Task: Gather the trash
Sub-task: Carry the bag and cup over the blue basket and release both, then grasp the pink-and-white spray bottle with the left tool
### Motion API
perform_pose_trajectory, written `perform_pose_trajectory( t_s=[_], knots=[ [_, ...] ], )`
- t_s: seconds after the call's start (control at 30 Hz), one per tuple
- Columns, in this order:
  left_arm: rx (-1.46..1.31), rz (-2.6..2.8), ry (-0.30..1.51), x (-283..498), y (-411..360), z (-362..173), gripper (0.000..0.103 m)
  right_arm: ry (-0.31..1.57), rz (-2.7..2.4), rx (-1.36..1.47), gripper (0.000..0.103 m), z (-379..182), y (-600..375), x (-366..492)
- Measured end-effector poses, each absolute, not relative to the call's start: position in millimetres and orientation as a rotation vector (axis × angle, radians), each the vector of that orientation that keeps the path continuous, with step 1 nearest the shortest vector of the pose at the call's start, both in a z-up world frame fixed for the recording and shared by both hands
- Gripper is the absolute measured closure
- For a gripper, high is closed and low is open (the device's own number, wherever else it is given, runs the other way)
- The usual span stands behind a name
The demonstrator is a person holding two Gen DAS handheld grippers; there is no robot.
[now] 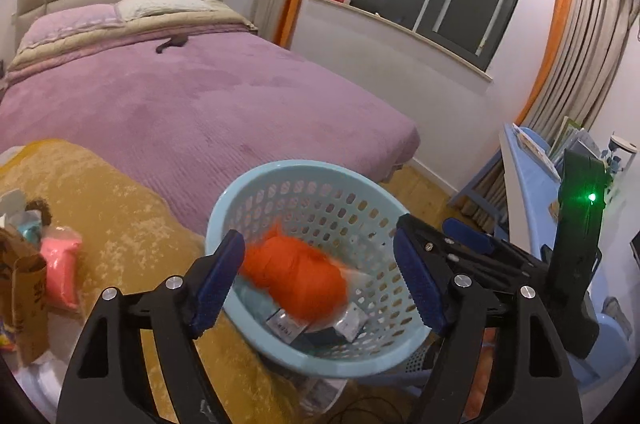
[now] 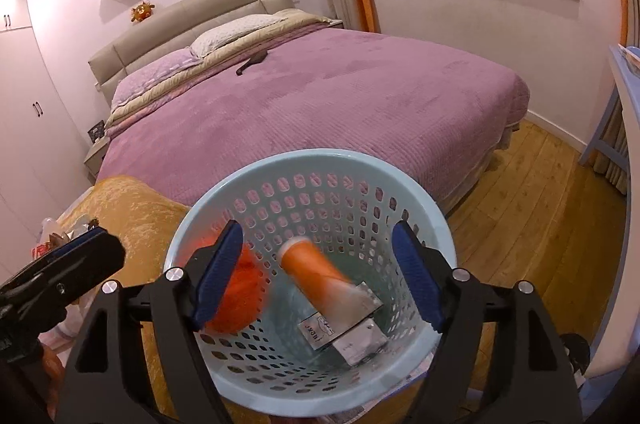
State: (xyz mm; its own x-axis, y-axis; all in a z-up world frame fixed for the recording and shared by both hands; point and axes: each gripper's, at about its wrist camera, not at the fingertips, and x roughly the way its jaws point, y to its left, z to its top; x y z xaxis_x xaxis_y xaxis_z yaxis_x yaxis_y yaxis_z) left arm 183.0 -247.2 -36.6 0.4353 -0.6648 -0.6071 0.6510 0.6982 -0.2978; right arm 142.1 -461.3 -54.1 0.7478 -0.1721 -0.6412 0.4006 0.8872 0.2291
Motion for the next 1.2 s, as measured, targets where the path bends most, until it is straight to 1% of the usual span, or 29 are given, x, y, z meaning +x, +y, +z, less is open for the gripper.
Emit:
perform_pose_trajectory(
  t_s=[0.3, 0.5, 0.6, 0.77, 0.97, 1.1, 1.2],
  knots=[
    [-0.011, -0.798, 0.687, 149.7, -216.2, -16.6, 0.028, 0.624, -0.238, 0.301, 0.030, -40.6, -426.2, 123.9],
    [-0.075, -0.825, 0.650, 132.5, -173.0, 3.3, 0.028, 0.609, -0.149, 0.229, 0.030, -33.6, -382.1, 121.5],
    [-0.086, -0.781, 0.618, 123.5, -145.0, 11.4, 0.026, 0.593, -0.107, 0.211, 0.030, -30.2, -360.7, 120.4],
    [-0.080, -0.625, 0.586, 112.3, -84.4, 12.7, 0.025, 0.581, -0.056, 0.170, 0.030, -32.4, -320.1, 122.8],
    [-0.085, -0.423, 0.624, 119.7, -20.5, -2.1, 0.025, 0.627, 0.000, 0.180, 0.031, -51.4, -280.2, 141.2],
    [-0.102, -0.323, 0.664, 132.9, 16.2, -18.6, 0.025, 0.654, 0.009, 0.183, 0.045, -63.3, -263.8, 150.7],
    [-0.103, -0.288, 0.698, 147.5, 28.3, -32.1, 0.027, 0.670, 0.008, 0.176, 0.053, -67.6, -255.5, 157.3]
  ],
)
